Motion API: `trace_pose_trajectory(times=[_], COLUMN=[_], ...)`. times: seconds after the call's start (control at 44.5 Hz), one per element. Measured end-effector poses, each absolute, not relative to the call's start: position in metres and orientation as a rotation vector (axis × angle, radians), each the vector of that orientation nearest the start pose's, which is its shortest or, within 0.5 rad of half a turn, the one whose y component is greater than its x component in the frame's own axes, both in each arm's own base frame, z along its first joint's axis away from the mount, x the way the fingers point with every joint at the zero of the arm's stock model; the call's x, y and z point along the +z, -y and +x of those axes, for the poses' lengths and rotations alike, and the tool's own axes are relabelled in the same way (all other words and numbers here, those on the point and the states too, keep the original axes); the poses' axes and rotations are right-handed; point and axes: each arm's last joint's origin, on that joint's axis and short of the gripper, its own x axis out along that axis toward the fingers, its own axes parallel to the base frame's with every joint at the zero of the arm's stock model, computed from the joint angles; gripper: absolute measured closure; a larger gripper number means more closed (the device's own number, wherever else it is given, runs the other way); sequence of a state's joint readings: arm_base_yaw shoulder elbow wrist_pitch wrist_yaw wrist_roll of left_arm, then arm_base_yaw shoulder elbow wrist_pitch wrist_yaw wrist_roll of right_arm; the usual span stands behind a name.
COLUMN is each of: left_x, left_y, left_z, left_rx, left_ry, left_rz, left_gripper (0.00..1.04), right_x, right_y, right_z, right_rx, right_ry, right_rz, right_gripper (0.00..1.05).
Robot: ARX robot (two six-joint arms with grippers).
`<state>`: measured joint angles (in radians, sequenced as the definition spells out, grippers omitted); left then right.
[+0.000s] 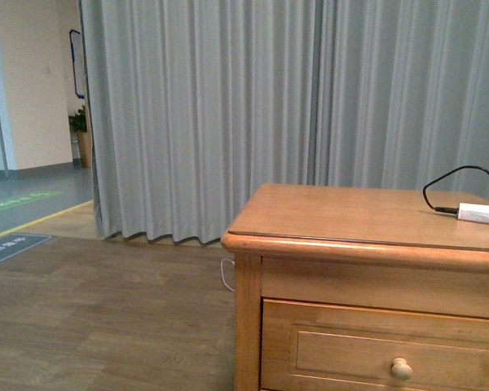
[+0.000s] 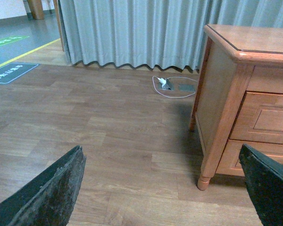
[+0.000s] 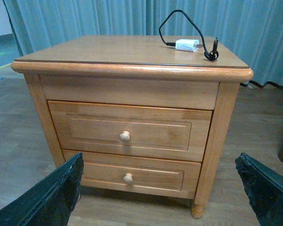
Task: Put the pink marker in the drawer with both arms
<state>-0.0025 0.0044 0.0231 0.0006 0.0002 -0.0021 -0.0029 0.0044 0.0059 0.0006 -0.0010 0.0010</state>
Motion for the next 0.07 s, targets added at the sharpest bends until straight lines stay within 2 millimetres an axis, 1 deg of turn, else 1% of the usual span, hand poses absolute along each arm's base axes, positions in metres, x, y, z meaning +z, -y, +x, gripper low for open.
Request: trace_pose_trajectory(times=[0.067], left_x=[0.1711], left_y=[0.0002], left_z=[0.0965], left_rx=[-0.002], left_ry=[0.019], left_rz=[-0.002], left_gripper=[0.06], right_x=[0.1652], right_y=[0.0003], right_z=[0.0976], right_rx=[-0.002], right_ry=[0.002], right_rz=[0.001], right_gripper=[0.08])
